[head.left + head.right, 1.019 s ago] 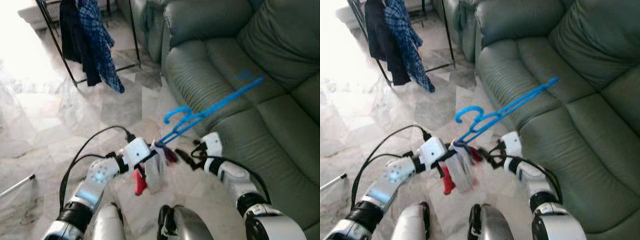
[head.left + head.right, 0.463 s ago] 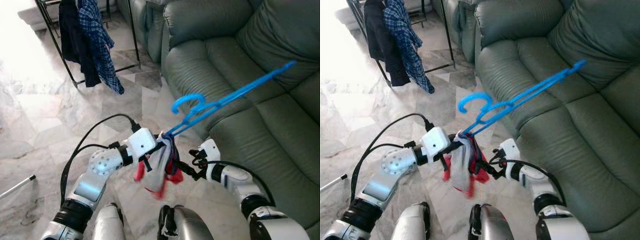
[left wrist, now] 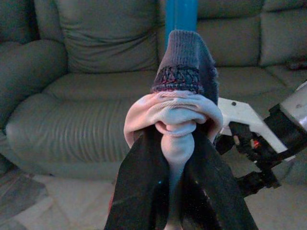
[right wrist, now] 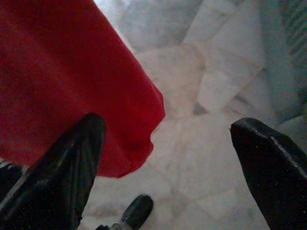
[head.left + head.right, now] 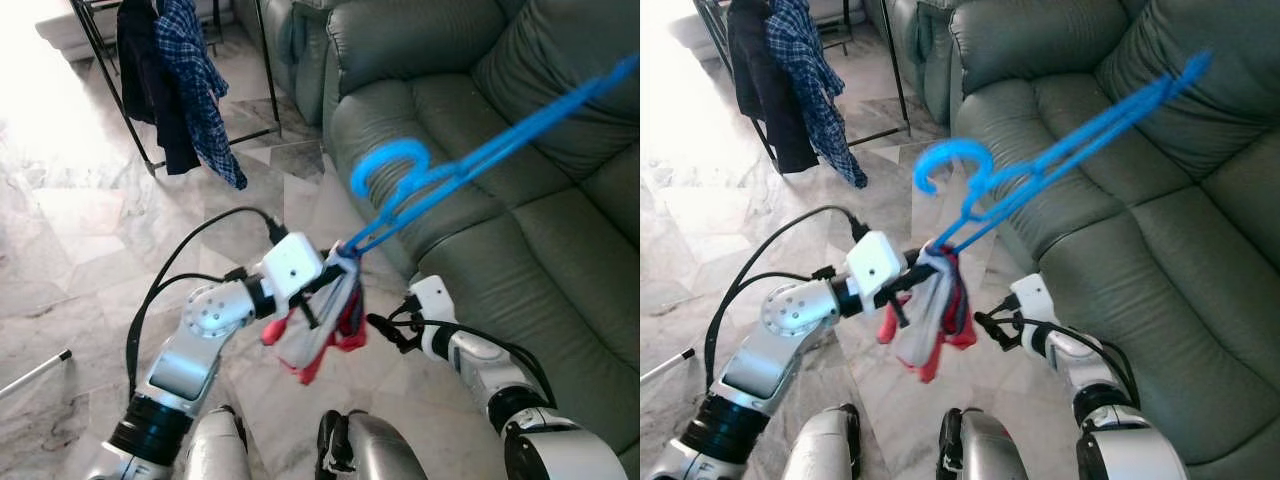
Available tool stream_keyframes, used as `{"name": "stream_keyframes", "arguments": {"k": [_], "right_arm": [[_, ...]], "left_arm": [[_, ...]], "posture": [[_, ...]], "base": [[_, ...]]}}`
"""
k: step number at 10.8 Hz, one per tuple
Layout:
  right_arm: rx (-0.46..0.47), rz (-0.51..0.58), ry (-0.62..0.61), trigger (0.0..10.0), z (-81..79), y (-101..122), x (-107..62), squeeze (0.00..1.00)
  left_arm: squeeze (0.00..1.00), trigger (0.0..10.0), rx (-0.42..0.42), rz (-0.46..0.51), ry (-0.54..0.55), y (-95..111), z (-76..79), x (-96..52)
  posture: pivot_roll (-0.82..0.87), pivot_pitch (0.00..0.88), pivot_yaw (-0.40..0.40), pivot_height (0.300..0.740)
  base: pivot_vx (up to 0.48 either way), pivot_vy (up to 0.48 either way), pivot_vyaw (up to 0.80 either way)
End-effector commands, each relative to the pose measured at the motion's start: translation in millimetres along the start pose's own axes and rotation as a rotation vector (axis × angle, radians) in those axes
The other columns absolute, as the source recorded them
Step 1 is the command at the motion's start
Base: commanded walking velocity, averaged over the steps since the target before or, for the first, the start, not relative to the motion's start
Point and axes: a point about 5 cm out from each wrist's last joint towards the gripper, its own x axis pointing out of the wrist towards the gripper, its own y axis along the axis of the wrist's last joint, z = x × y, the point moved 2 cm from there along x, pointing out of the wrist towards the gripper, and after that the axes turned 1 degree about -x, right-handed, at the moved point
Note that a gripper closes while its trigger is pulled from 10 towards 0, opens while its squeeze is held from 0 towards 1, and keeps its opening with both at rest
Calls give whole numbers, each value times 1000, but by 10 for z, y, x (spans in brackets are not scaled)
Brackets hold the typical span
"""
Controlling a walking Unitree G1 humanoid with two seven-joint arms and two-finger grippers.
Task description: Hang hanger
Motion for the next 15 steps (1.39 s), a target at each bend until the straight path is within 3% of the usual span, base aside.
{"name": "stream_keyframes", "arguments": {"k": [1, 2, 3, 4, 5, 8, 11, 12, 15], "right_arm": [[31, 54, -5, 10000, 45, 81, -12, 0], [52, 130, 58, 10000, 3, 203, -2, 0], [-64, 69, 119, 10000, 0, 135, -54, 0], [-98, 13, 187, 10000, -3, 11, -133, 0], [-117, -42, 252, 10000, -5, -108, -215, 0], [-75, -50, 349, 10000, -83, -138, -242, 0], [-78, 31, 275, 10000, -151, 55, -71, 0], [-118, 36, 223, 10000, -124, 93, -44, 0], [-94, 48, 122, 10000, -17, 120, -37, 0]], "left_arm": [[0, 3725, 8, 19, 3, 61, -1, 20], [0, 4471, 53, -27, 22, -49, -17, 14], [0, 6941, 59, -113, 81, -275, -77, -10], [0, 9373, 42, -180, 126, -450, -105, -43], [0, 10000, 23, -195, 146, -509, -103, -51], [0, 10000, -26, -172, 185, -545, -79, -14], [0, 10000, -55, -141, 193, -484, -30, 7], [0, 10000, -51, -131, 187, -455, -15, 12], [0, 10000, -46, -41, 153, -155, 29, 87]], "posture": [[6, 183, -81, 740], [6, 185, -82, 740], [2, 185, -83, 740], [-3, 186, -82, 740], [-7, 186, -80, 740], [-6, 188, -75, 740], [6, 191, -80, 740], [7, 192, -83, 740], [5, 193, -87, 740]], "base": [[0, 0, 0], [0, 0, 0], [0, 0, 0], [0, 0, 0], [0, 0, 0], [0, 0, 0], [0, 0, 0], [0, 0, 0], [0, 0, 0]]}}
